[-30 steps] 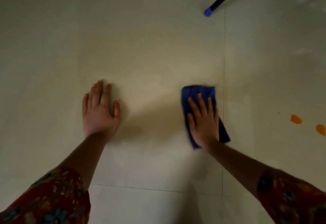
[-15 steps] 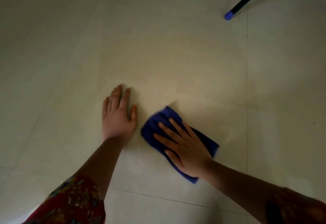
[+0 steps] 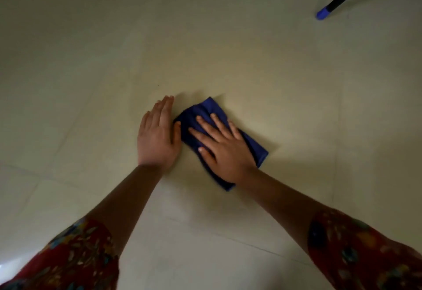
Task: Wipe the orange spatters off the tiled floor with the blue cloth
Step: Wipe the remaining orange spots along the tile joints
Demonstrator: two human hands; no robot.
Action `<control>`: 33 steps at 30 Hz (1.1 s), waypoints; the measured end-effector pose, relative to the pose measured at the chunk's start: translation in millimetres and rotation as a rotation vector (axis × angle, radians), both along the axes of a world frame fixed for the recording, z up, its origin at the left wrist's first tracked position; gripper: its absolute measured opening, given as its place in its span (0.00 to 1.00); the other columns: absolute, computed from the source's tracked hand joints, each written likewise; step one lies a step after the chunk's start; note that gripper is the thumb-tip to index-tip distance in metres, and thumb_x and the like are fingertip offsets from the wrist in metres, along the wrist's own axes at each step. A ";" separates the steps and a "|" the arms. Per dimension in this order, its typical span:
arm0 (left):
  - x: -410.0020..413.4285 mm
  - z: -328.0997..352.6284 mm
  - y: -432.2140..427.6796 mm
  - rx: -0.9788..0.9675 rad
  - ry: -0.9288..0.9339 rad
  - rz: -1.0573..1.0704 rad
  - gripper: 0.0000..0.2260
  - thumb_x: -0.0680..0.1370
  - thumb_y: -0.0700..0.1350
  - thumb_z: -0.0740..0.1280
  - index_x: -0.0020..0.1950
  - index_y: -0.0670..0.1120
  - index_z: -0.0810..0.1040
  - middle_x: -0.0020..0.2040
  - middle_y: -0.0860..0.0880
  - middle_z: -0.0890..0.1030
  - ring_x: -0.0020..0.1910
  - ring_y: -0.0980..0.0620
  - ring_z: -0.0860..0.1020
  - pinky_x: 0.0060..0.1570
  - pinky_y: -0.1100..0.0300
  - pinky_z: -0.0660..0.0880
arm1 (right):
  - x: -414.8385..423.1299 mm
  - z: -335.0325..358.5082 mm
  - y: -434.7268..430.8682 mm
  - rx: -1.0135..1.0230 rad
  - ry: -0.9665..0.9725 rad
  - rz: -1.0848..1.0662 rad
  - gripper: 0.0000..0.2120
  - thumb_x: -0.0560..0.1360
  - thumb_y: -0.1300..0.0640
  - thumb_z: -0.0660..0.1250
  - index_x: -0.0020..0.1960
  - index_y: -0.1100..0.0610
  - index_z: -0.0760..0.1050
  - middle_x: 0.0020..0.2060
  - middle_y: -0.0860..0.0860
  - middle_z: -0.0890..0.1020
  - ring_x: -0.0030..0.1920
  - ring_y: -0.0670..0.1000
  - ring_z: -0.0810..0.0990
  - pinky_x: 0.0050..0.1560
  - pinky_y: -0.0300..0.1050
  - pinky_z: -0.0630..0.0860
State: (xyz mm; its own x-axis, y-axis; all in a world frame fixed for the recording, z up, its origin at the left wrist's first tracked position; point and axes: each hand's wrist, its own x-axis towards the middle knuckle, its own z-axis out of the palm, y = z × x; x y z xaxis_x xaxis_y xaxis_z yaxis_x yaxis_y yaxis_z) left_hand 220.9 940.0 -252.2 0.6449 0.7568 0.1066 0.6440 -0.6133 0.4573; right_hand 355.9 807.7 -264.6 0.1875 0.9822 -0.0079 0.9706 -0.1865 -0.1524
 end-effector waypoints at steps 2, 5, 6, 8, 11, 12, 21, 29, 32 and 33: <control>-35.4 1.5 -3.5 0.016 0.055 0.038 0.25 0.80 0.49 0.55 0.76 0.44 0.60 0.75 0.45 0.65 0.74 0.45 0.62 0.73 0.47 0.59 | 11.3 -0.4 -5.8 0.014 0.031 -0.027 0.24 0.81 0.43 0.49 0.77 0.41 0.58 0.78 0.44 0.57 0.78 0.51 0.52 0.76 0.55 0.48; -93.0 0.2 -7.7 0.009 0.131 0.164 0.25 0.80 0.52 0.52 0.77 0.45 0.59 0.76 0.46 0.62 0.76 0.47 0.59 0.74 0.48 0.56 | 42.1 -0.1 30.3 -0.005 0.005 -0.252 0.25 0.80 0.43 0.48 0.76 0.42 0.61 0.77 0.45 0.60 0.78 0.54 0.55 0.75 0.58 0.53; -105.5 -2.4 -9.6 0.008 0.137 0.198 0.26 0.80 0.52 0.51 0.77 0.45 0.59 0.77 0.46 0.62 0.76 0.47 0.58 0.74 0.48 0.55 | 51.2 0.9 49.0 -0.010 0.006 -0.342 0.25 0.80 0.43 0.47 0.76 0.42 0.60 0.78 0.46 0.58 0.78 0.55 0.54 0.75 0.59 0.52; -118.2 -9.7 -11.1 0.004 0.121 0.237 0.26 0.80 0.53 0.50 0.77 0.46 0.58 0.77 0.47 0.60 0.77 0.49 0.57 0.75 0.49 0.54 | 57.7 1.6 94.6 -0.055 0.029 -0.439 0.24 0.81 0.44 0.48 0.77 0.42 0.55 0.79 0.46 0.53 0.79 0.56 0.49 0.76 0.59 0.45; -116.6 -14.8 -6.8 -0.016 0.066 0.248 0.26 0.81 0.52 0.50 0.78 0.45 0.57 0.77 0.45 0.62 0.76 0.47 0.58 0.75 0.49 0.54 | 28.8 4.0 155.0 -0.077 0.014 -0.257 0.24 0.82 0.45 0.48 0.78 0.41 0.51 0.79 0.46 0.50 0.79 0.57 0.46 0.76 0.59 0.43; -117.4 -15.4 -5.3 -0.018 0.050 0.254 0.26 0.80 0.51 0.50 0.78 0.45 0.57 0.76 0.44 0.63 0.76 0.46 0.59 0.74 0.48 0.55 | 9.1 4.4 165.1 -0.083 0.014 -0.145 0.24 0.82 0.45 0.48 0.78 0.41 0.51 0.79 0.46 0.50 0.79 0.57 0.46 0.76 0.59 0.43; -119.2 -13.6 -6.0 -0.013 0.058 0.244 0.25 0.80 0.49 0.51 0.77 0.41 0.58 0.75 0.42 0.64 0.75 0.45 0.61 0.74 0.47 0.56 | 44.9 1.7 7.7 -0.084 -0.094 0.598 0.22 0.82 0.44 0.50 0.76 0.40 0.59 0.77 0.44 0.57 0.78 0.53 0.52 0.75 0.60 0.52; -116.7 -15.1 -8.6 0.022 0.133 0.223 0.25 0.80 0.51 0.52 0.77 0.43 0.59 0.77 0.45 0.60 0.77 0.46 0.57 0.75 0.48 0.54 | -13.5 -1.8 33.8 -0.008 -0.030 0.184 0.25 0.80 0.43 0.47 0.76 0.41 0.59 0.78 0.48 0.59 0.78 0.60 0.54 0.73 0.65 0.54; -117.5 -10.9 -11.0 -0.024 0.134 0.247 0.26 0.80 0.52 0.52 0.77 0.44 0.58 0.78 0.46 0.60 0.77 0.47 0.56 0.75 0.48 0.53 | -40.1 -0.7 -62.7 -0.047 -0.051 0.555 0.23 0.82 0.43 0.51 0.76 0.40 0.57 0.78 0.45 0.56 0.79 0.57 0.49 0.76 0.61 0.48; -115.0 -8.9 -12.5 -0.051 0.118 0.254 0.26 0.80 0.53 0.53 0.77 0.45 0.58 0.78 0.47 0.59 0.77 0.47 0.55 0.75 0.48 0.52 | -24.3 1.4 -92.8 -0.067 -0.041 0.585 0.23 0.81 0.42 0.52 0.76 0.40 0.57 0.78 0.44 0.56 0.79 0.55 0.49 0.75 0.60 0.48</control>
